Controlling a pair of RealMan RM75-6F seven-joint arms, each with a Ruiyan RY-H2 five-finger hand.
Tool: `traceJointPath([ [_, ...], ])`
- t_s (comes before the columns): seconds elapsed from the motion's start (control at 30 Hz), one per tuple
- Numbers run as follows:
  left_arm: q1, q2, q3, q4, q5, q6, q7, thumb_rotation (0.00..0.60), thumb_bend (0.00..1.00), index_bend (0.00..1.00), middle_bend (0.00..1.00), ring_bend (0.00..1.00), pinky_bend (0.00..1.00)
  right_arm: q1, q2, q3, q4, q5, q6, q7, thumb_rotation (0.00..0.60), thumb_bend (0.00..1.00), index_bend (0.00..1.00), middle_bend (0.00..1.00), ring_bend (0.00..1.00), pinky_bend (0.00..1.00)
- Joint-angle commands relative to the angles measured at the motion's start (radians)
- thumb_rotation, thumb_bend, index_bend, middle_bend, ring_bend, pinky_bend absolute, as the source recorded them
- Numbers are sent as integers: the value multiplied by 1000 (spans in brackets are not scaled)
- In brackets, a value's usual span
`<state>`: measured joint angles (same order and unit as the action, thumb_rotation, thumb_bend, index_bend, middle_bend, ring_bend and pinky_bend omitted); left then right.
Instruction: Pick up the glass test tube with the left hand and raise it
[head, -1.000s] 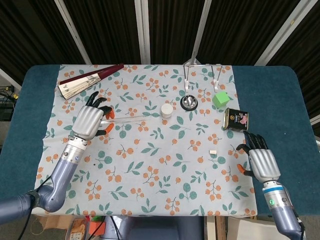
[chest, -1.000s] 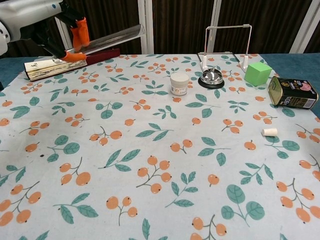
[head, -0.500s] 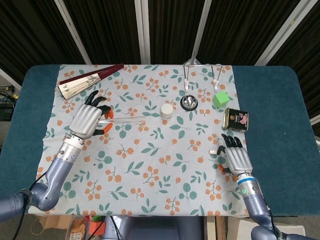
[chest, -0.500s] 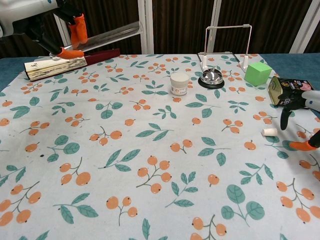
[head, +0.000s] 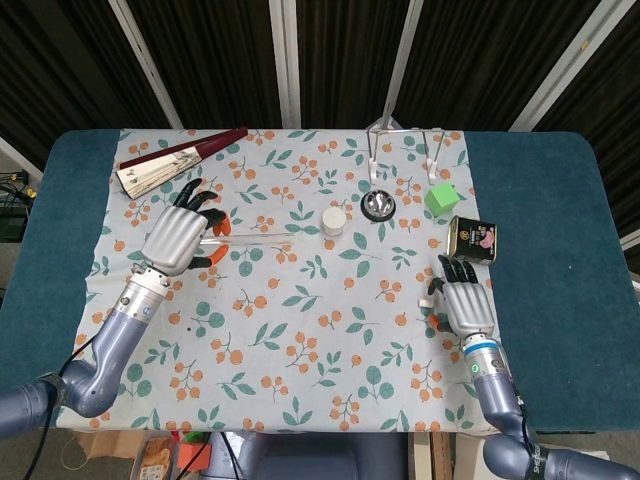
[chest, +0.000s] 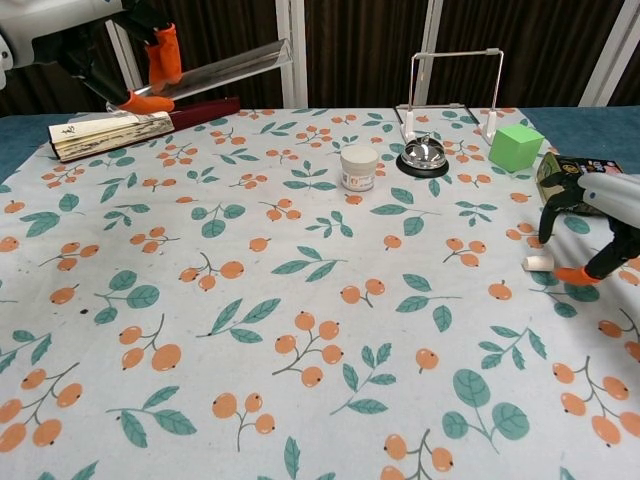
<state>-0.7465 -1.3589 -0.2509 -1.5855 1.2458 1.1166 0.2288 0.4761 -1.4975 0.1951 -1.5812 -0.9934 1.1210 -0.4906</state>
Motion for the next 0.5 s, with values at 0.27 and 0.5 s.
traceJointPath([
  [0.27,-10,-8,-4,7,-4,-8,8,600,679,647,674,194,25,22,-33,6,58,16,-13,9,600,312,496,92,0,0],
  [0.5,-16,-9,-11,11,-7,-10,6,600,679,649,676,194,25,27,-43,5,73,31,-13,15,600,312,512,98,0,0],
])
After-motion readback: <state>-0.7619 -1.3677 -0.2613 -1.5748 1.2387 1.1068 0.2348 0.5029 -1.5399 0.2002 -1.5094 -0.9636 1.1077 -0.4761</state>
